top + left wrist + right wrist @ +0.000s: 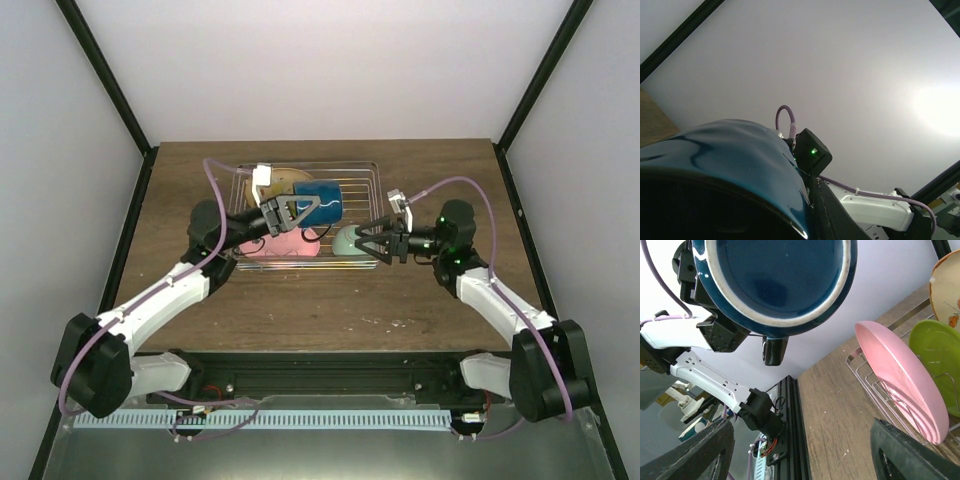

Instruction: Load the mixed dishes into the dish rack

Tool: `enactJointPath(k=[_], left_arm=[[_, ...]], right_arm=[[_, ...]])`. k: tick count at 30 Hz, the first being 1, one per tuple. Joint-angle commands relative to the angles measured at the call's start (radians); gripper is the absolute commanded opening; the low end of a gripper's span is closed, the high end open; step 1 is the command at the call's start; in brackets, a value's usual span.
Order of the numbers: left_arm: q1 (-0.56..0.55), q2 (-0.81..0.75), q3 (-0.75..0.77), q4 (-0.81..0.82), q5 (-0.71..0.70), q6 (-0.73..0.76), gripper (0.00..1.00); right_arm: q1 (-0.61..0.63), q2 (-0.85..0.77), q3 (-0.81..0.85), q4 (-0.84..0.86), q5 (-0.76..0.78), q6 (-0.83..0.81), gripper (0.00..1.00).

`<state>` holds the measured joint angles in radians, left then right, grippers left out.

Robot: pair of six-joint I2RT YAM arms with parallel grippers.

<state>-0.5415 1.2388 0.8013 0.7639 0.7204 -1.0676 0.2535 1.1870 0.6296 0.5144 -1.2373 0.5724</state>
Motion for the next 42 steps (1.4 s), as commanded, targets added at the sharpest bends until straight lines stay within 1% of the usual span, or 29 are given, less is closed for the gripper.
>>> enactJointPath(k=[1, 5, 9, 14, 17, 20, 24, 26, 33, 42], left_arm=[[0.0, -0.038, -0.004, 0.121, -0.001, 0.007, 0.0], [-0.003, -0.028, -0.022, 0.157, -0.012, -0.012, 0.0], [-0.015, -0.001, -0.035, 0.218, -0.023, -0.039, 0.0], [-0.031, 0.05, -0.044, 0.302, -0.038, -0.073, 0.0], [-0.038, 0.082, -0.048, 0.384, -0.048, -0.105, 0.0], [-0.038, 0.12, -0.049, 0.453, -0.049, -0.146, 0.0], [-0.041, 0.144, -0.044, 0.466, -0.056, -0.149, 0.0], [-0.042, 0.149, -0.045, 0.466, -0.06, -0.145, 0.0], [-0.051, 0.162, -0.052, 0.468, -0.077, -0.131, 0.0], [-0.067, 0.166, -0.1, 0.472, -0.121, -0.071, 0.0]], right_arm=[[0.035, 0.025, 0.052, 0.143, 0.007, 0.087, 0.75], [0.067, 0.053, 0.074, 0.172, 0.03, 0.108, 0.7], [0.092, 0.079, 0.094, 0.222, 0.038, 0.139, 0.7], [0.115, 0.107, 0.114, 0.241, 0.047, 0.15, 0.69], [0.123, 0.124, 0.122, 0.25, 0.048, 0.155, 0.66], [0.13, 0.14, 0.127, 0.266, 0.051, 0.167, 0.65], [0.139, 0.154, 0.137, 0.28, 0.053, 0.178, 0.6], [0.142, 0.158, 0.14, 0.285, 0.055, 0.179, 0.6], [0.143, 0.174, 0.151, 0.314, 0.064, 0.197, 0.47], [0.142, 0.18, 0.186, 0.259, 0.075, 0.163, 0.25]])
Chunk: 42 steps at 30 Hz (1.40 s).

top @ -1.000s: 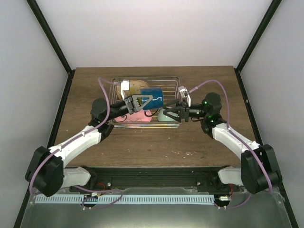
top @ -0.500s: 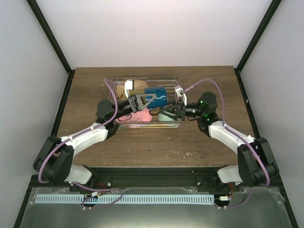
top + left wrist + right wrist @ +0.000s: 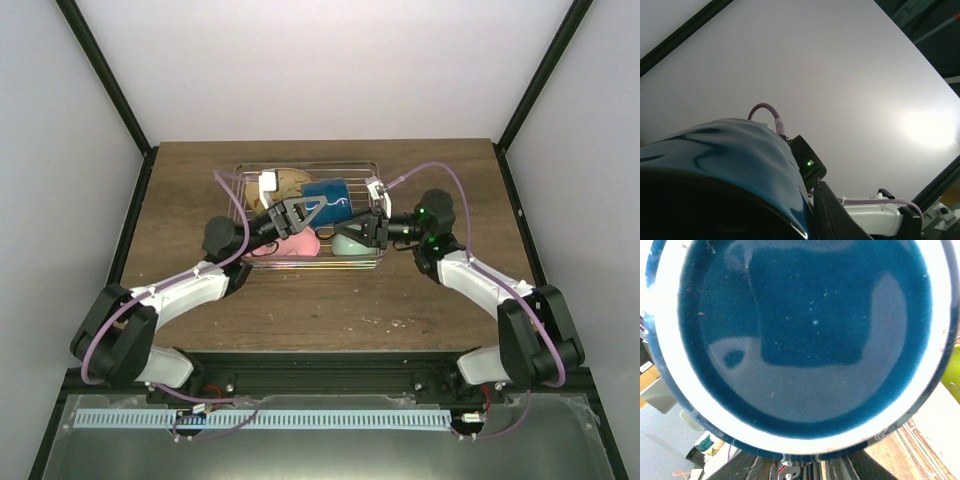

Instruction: Load the mixed dishes into the dish rack

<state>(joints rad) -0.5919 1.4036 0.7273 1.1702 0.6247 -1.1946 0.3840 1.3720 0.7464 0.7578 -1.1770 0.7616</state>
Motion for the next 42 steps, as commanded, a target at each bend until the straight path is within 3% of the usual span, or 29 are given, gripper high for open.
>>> enactJointPath(k=[1, 8, 23, 31, 34, 42], left_arm=[[-0.018, 0.001, -0.031, 0.065, -0.03, 0.063, 0.0], [-0.028, -0.015, -0.055, 0.025, -0.047, 0.131, 0.1], [-0.031, -0.111, -0.082, -0.15, -0.058, 0.252, 0.5], [-0.031, -0.174, -0.125, -0.258, -0.092, 0.315, 0.81], [-0.031, -0.238, -0.13, -0.387, -0.145, 0.385, 0.85], [-0.025, -0.484, -0.059, -0.985, -0.478, 0.648, 0.9]], right_arm=[[0.013, -0.004, 0.073, 0.011, 0.017, -0.028, 0.23], [0.012, -0.001, 0.09, -0.025, 0.027, -0.046, 0.01], [0.012, -0.007, 0.108, -0.091, 0.083, -0.08, 0.01], [0.013, -0.024, 0.165, -0.233, 0.165, -0.17, 0.01], [0.008, -0.036, 0.195, -0.341, 0.226, -0.229, 0.01], [-0.015, -0.038, 0.288, -0.661, 0.496, -0.396, 0.01]])
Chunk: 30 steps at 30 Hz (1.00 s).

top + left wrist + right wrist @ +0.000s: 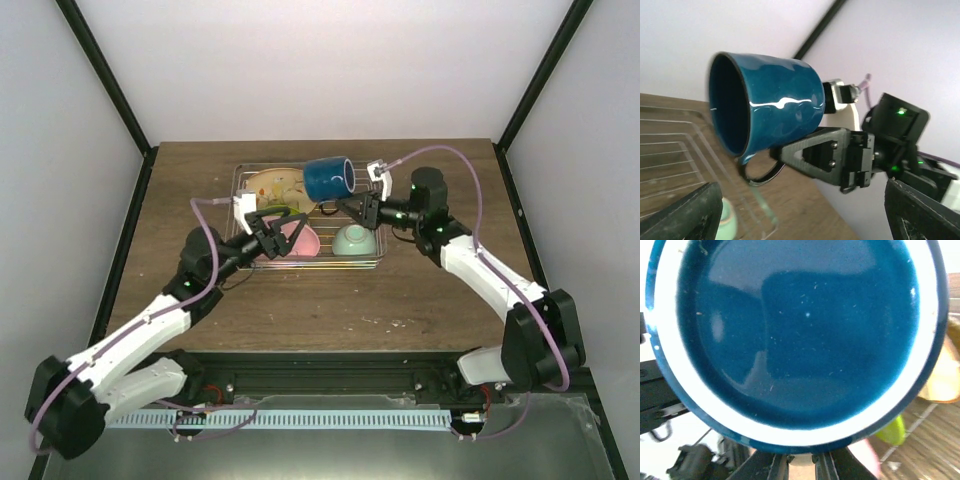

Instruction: Load the mixed dishes into the dish rack

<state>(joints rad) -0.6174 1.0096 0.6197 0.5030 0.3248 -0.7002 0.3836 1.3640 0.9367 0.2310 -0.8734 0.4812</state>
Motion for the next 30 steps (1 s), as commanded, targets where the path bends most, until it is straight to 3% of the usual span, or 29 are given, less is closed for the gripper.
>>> enactJointPath(k=[1, 7, 12, 19, 30], left_arm=[[0.001, -0.112, 0.062, -0.371, -0.214, 0.172, 0.9], [0.002, -0.182, 0.134, -0.617, -0.382, 0.241, 0.9], [0.002, -0.199, 0.153, -0.679, -0.427, 0.265, 0.9], [0.002, -0.227, 0.148, -0.704, -0.445, 0.28, 0.9], [0.004, -0.226, 0.139, -0.715, -0.465, 0.294, 0.9]], right_arm=[[-0.019, -0.022, 0.112, -0.167, 0.228, -0.129, 0.01], [-0.029, 0.084, 0.267, -0.396, 0.49, -0.188, 0.01], [-0.029, 0.224, 0.425, -0.568, 0.674, -0.234, 0.01], [-0.029, 0.38, 0.602, -0.709, 0.772, -0.34, 0.01], [-0.027, 0.525, 0.681, -0.766, 0.769, -0.412, 0.01]])
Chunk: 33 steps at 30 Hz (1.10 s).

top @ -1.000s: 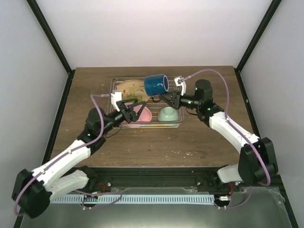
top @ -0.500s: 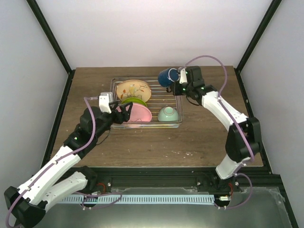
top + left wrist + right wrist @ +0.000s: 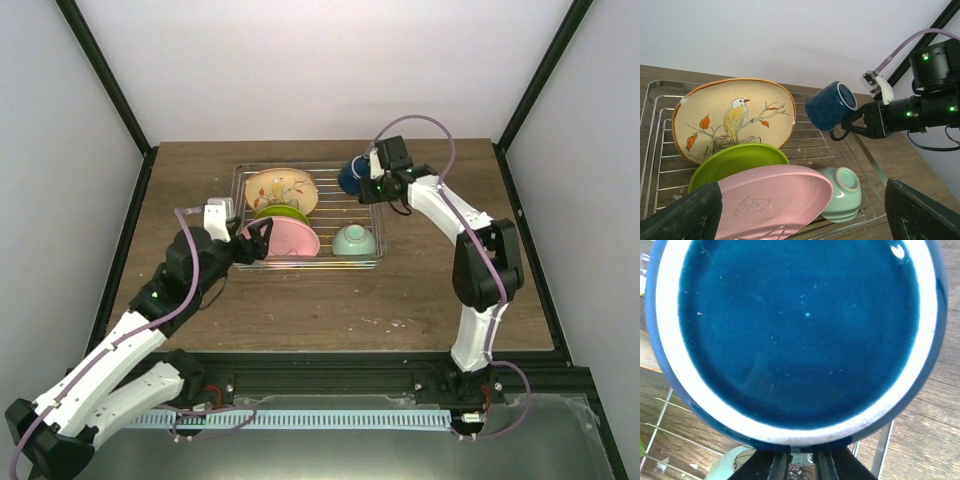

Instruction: Load the mixed dishes into the dish rack

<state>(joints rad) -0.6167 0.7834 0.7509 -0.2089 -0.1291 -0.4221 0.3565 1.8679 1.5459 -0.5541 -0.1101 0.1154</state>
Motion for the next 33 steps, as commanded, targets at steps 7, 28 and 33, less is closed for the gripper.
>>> enactJointPath(k=[7, 28, 33], left_arm=[[0.004, 0.012, -0.001, 0.006, -0.012, 0.014, 0.9], [0.006, 0.043, 0.004, 0.019, 0.013, 0.01, 0.89], [0.006, 0.047, 0.005, 0.019, 0.015, 0.009, 0.89]], right_arm=[[0.005, 0.083, 0.096, -0.005, 0.023, -0.071, 0.01], [0.05, 0.141, 0.15, -0.09, 0.113, -0.088, 0.31], [0.052, 0.116, 0.137, -0.088, 0.116, -0.082, 0.47]])
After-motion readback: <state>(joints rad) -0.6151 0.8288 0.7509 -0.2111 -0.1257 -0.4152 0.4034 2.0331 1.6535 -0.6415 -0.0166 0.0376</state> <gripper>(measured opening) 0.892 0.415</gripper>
